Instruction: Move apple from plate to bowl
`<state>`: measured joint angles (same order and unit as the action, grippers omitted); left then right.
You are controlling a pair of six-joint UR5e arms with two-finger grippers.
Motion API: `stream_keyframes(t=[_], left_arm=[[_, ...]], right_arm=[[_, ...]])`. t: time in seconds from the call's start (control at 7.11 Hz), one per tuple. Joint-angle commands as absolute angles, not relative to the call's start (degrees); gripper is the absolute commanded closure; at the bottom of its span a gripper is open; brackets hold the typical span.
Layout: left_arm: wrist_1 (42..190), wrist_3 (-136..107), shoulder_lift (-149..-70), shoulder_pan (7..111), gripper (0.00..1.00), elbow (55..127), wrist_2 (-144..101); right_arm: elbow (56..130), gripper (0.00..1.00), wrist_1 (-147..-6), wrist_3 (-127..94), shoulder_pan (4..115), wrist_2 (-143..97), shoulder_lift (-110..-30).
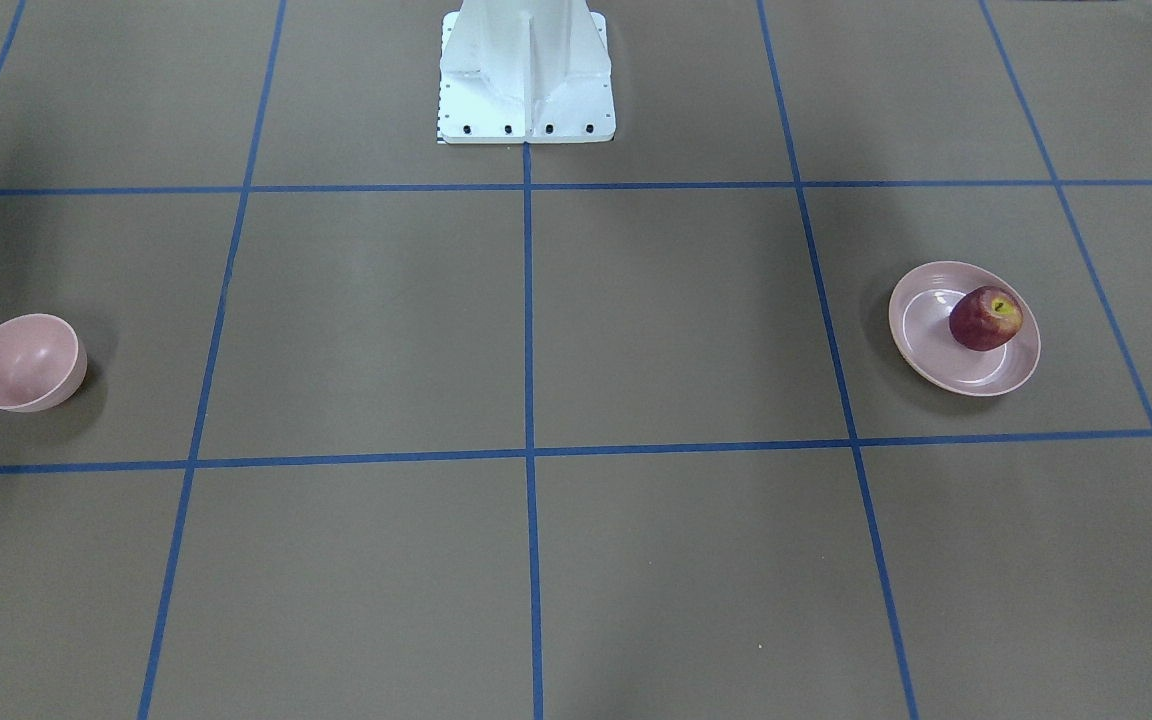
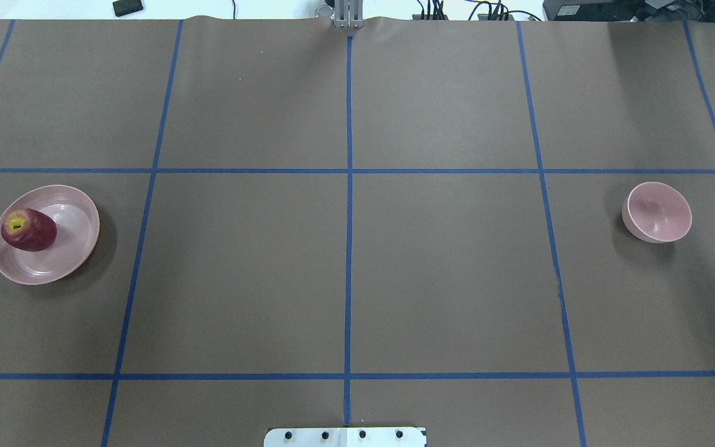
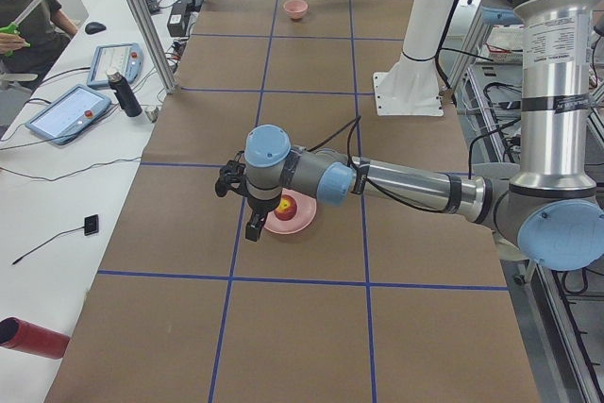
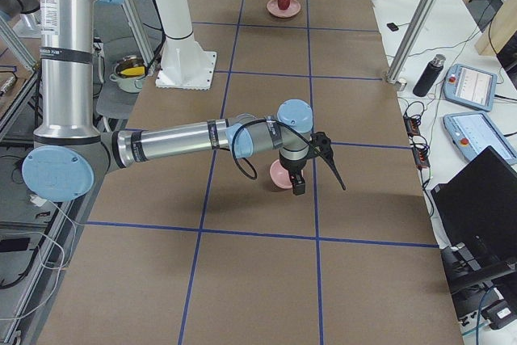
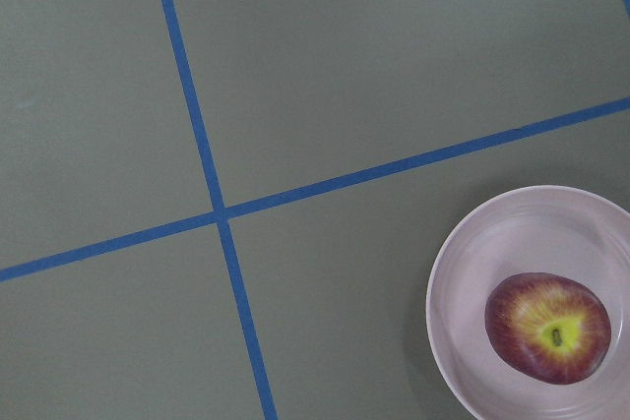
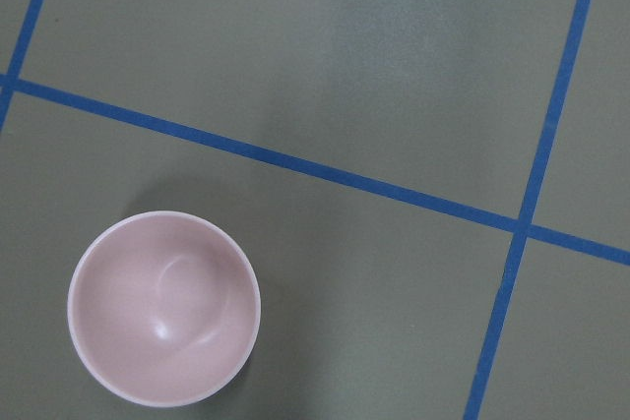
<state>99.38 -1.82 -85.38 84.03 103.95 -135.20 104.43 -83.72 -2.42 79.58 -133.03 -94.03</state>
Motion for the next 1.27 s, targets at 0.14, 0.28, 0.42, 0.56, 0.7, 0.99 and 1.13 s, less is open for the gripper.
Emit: stream_keyframes(t=[0.14, 0.28, 0.42, 0.56, 0.7, 0.99, 1.13], left_arm=[[100.2, -1.6, -85.3, 84.0, 0.02, 103.8, -135.2], [100.2, -1.6, -85.3, 84.0, 0.02, 103.7, -135.2], [100.4, -1.4, -85.3, 84.0, 0.02, 102.8, -135.3], [100.4, -1.3, -85.3, 84.0, 0.02, 102.8, -135.2], [100.5, -1.3, -85.3, 84.0, 0.02, 103.0, -135.3], [100.5, -1.4, -85.3, 84.0, 0.02, 103.0, -135.3], [100.5, -1.5, -85.3, 84.0, 0.02, 103.4, -135.3]], right_arm=[[104.9, 0.00, -83.7, -2.4, 79.5, -131.6, -94.5], [104.8, 0.00, -83.7, -2.0, 79.5, -131.7, -94.4], [104.7, 0.00, -83.8, -2.5, 79.3, -132.0, -94.3], [104.7, 0.00, -83.7, -2.1, 78.3, -132.0, -94.0], [104.6, 0.00, -83.7, -1.8, 78.3, -131.8, -94.0], [104.3, 0.00, -83.6, -2.2, 78.3, -132.0, -94.1], [104.2, 0.00, -82.1, -2.4, 78.3, -132.1, -94.3]])
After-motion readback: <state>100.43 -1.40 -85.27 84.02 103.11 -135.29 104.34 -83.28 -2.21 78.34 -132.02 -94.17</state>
